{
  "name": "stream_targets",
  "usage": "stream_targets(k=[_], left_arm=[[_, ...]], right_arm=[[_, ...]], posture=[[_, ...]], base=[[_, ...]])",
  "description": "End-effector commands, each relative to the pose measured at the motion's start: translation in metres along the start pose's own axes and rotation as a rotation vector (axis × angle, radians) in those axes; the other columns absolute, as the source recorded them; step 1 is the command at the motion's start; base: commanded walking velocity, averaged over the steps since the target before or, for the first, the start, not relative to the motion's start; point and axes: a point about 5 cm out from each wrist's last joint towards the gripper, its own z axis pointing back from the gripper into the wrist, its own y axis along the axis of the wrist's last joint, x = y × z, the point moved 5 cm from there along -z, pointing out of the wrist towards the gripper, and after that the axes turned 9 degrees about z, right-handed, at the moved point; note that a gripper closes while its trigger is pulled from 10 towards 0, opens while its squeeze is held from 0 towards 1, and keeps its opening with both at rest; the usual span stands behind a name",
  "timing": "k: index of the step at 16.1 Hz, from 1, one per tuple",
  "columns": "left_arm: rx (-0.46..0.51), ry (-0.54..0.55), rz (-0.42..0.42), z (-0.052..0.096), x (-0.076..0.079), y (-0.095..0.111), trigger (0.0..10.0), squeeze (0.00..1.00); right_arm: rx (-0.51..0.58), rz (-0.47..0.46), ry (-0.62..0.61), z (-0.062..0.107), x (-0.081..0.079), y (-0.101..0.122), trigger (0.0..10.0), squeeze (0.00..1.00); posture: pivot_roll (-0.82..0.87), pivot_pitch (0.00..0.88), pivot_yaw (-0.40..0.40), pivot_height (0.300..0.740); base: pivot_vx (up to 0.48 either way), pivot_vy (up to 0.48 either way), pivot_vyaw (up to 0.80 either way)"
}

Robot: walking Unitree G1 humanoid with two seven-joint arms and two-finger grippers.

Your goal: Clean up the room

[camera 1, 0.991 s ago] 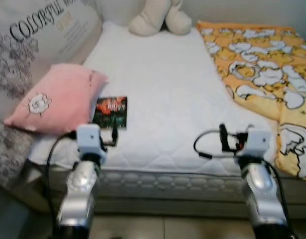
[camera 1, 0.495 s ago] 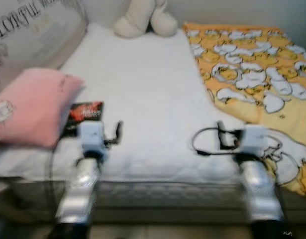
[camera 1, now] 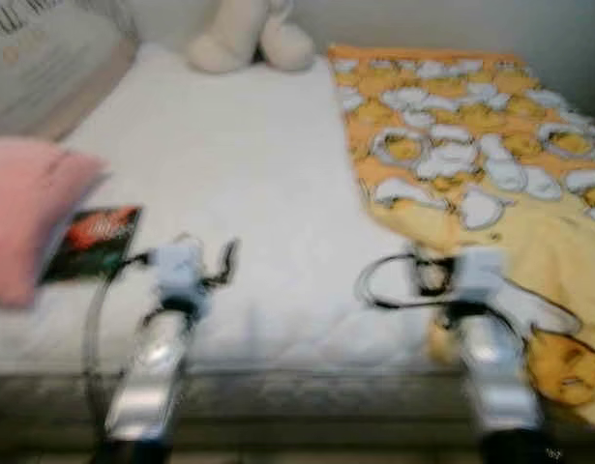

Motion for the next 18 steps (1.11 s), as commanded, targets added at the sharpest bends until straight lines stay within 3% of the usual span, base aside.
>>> stream_targets(k=[1,6,12,18], left_arm=[[0.023,-0.021,0.019,-0.003,0.009,0.005,10.0,0.0],[0.016,-0.048,-0.008,-0.004,0.009,0.006,10.0,0.0],[0.009,-0.086,-0.031,-0.013,0.008,0.008,10.0,0.0],[-0.02,-0.117,-0.004,-0.006,0.012,0.0,10.0,0.0]], right_arm=[[-0.007,0.01,-0.022,0.001,0.012,-0.001,10.0,0.0],[-0.016,0.026,-0.018,0.002,0.012,-0.004,10.0,0.0],[-0.011,-0.032,-0.016,0.009,0.006,-0.006,10.0,0.0],[-0.025,-0.046,-0.032,0.015,0.006,-0.01,10.0,0.0]], posture=[[-0.05,0.0,0.006,0.74],[-0.05,0.0,0.007,0.74],[-0.06,0.0,0.02,0.74],[-0.06,0.0,0.019,0.74]], base=[[0.368,0.0,0.0],[0.0,0.0,-0.51],[0.0,0.0,-0.61],[0.0,0.08,-0.61]])
